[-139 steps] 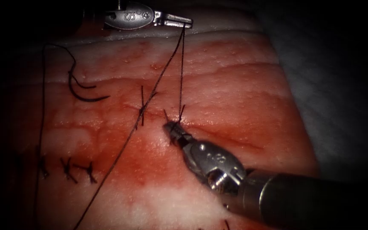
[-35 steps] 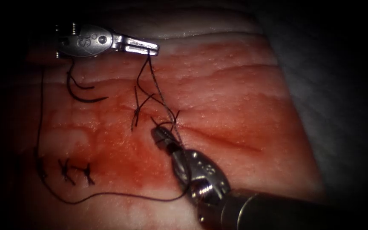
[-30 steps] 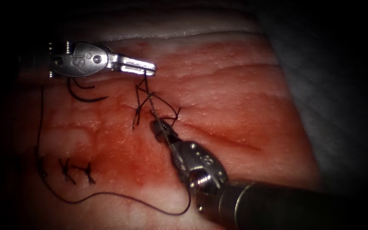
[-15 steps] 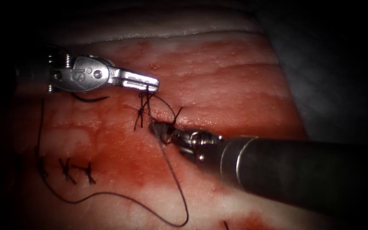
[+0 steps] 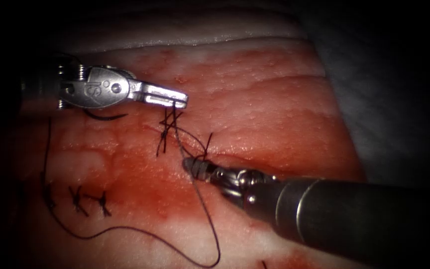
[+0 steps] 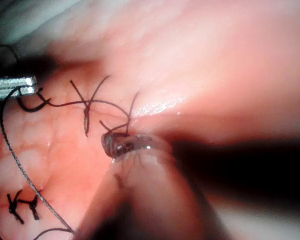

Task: Wound Closure
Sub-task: Tension the suture by pulling up the left needle driver and down with the right needle driver.

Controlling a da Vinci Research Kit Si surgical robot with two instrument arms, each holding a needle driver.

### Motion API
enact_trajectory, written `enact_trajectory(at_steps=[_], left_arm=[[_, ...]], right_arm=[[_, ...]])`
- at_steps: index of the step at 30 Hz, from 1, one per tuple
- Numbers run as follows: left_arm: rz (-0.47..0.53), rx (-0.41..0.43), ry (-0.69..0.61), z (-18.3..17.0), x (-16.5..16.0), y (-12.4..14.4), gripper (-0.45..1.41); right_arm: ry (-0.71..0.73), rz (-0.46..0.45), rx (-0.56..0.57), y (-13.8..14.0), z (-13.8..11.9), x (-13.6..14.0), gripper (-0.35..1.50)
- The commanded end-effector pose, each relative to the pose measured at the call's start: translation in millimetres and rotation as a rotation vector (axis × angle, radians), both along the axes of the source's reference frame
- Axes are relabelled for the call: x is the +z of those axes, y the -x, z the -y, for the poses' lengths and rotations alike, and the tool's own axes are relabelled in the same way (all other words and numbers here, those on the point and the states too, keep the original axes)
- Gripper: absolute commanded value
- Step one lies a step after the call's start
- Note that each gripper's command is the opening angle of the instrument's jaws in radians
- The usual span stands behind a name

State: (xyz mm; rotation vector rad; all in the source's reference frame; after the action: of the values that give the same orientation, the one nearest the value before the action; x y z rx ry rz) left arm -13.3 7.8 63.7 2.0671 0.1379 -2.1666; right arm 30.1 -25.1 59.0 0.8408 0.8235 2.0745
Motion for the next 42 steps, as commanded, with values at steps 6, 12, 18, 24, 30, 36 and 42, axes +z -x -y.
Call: enact_trajectory(at_steps=[6, 12, 18, 24, 30, 36, 42], left_arm=[[-0.032, -0.035, 0.025, -3.3, 1.5, 0.8, -0.45], [-0.039, -0.075, 0.029, -9.0, 2.8, 2.7, -0.45], [-0.007, -0.085, 0.018, -11.8, 2.7, 5.0, -0.45], [0.016, -0.069, 0.016, -11.2, 1.8, 5.5, -0.45], [0.019, -0.085, 0.041, -14.2, 1.7, 5.5, -0.45], [-0.009, -0.158, 0.116, -22.0, 3.5, 8.5, -0.45], [-0.053, -0.225, 0.157, -27.4, 7.3, 12.2, -0.45]], right_arm=[[0.193, 0.141, -0.098, -0.3, 0.9, -1.8, -0.35], [0.505, 0.421, -0.278, -1.4, 2.3, -2.9, -0.35], [0.800, 0.634, -0.434, -2.9, 3.1, -2.9, -0.35], [0.937, 0.768, -0.503, -2.9, 2.9, -1.5, -0.35], [0.941, 0.776, -0.531, -3.4, 4.7, -2.0, -0.35], [0.912, 0.801, -0.545, -3.8, 5.9, -3.5, -0.35], [0.897, 0.796, -0.540, -4.0, 6.3, -3.6, -0.35]])
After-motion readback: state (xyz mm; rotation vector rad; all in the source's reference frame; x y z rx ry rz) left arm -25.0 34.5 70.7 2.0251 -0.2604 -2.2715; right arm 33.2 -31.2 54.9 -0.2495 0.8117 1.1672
